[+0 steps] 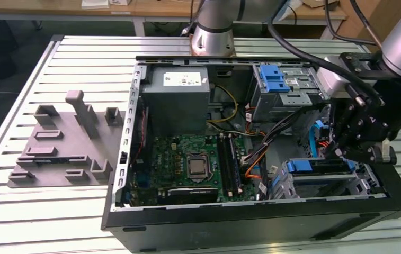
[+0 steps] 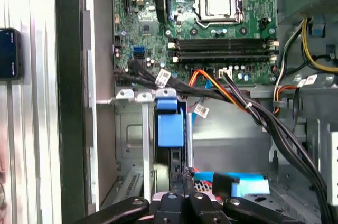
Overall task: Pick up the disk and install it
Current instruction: 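Insert the second disk wire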
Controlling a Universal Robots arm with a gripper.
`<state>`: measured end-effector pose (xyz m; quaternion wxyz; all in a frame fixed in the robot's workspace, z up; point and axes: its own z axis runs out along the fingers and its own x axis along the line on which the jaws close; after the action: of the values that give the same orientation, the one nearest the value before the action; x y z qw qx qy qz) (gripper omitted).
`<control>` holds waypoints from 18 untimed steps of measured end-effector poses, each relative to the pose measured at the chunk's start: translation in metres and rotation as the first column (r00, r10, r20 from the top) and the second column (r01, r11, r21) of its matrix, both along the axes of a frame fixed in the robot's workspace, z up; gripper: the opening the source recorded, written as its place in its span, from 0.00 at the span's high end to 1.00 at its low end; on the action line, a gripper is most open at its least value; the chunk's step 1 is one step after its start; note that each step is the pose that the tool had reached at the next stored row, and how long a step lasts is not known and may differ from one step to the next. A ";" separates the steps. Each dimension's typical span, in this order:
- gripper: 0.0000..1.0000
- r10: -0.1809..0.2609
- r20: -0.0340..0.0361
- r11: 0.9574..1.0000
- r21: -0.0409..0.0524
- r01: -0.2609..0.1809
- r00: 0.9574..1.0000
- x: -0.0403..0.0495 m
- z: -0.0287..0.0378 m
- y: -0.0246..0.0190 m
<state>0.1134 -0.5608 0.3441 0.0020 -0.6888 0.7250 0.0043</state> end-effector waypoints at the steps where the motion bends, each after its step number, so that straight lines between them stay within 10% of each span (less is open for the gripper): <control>1: 0.89 0.000 0.000 1.000 0.000 0.000 1.000 -0.0016 0.0000 0.0000; 5: 0.89 0.000 0.001 1.000 0.000 0.000 1.000 -0.0034 0.0018 0.0001; 12: 0.89 0.000 0.001 1.000 0.000 0.000 1.000 -0.0047 0.0286 0.0000; 18: 0.89 0.000 0.003 1.000 0.000 0.000 1.000 -0.0114 0.0332 0.0002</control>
<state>0.1021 -0.5606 0.3773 0.0029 -0.6887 0.7250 0.0033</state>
